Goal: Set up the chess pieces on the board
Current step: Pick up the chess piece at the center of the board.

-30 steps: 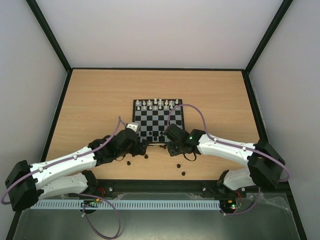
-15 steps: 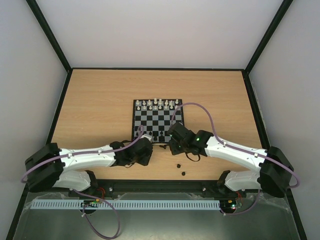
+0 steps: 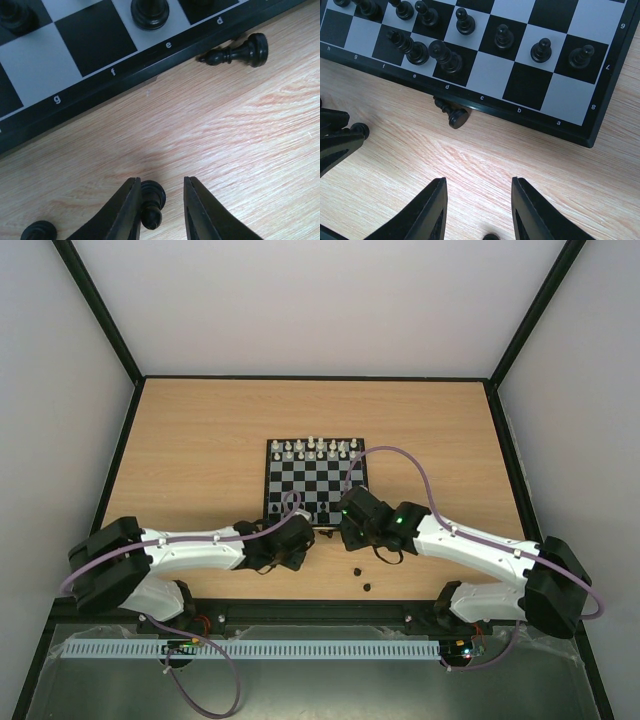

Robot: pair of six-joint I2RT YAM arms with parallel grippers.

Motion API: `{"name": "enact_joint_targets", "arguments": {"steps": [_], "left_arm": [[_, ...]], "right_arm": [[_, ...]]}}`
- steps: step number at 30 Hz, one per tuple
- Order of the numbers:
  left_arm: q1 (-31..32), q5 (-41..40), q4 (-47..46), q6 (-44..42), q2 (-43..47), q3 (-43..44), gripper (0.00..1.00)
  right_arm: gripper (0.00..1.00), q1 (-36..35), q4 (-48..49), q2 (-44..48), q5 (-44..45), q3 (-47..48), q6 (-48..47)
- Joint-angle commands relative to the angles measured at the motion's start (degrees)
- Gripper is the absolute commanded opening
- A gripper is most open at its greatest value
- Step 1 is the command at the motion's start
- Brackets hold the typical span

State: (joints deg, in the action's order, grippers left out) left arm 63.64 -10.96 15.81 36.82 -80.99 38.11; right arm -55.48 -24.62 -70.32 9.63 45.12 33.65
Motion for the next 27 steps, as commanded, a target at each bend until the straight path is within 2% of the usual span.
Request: {"name": "enact_joint_targets", "arguments": {"steps": [1,8,21,27], "left_arm": [[0.4,-0.8,1.2,0.6,-0.2,1.8,0.24],[0.4,-1.5,2.5,1.2,-1.4,2.6,0.05],[0.3,-4.5,5.7,0.5,-1.4,6.0,0.02],[-1.8,-6.9,5.1,-0.5,-0.2,7.8,0.02]], "right_arm": [[0.36,-0.2,-2.4,1.3,0.6,-1.1,-0.2],[0.36,-0.2,-2.2,1.4,0.4,-1.2,-0.3],[0.36,-0.2,-2.0,1.8,0.2,-1.4,-0.5],[0.36,-0.2,-2.0,2.1,0.3,-1.4,-0.5]]}}
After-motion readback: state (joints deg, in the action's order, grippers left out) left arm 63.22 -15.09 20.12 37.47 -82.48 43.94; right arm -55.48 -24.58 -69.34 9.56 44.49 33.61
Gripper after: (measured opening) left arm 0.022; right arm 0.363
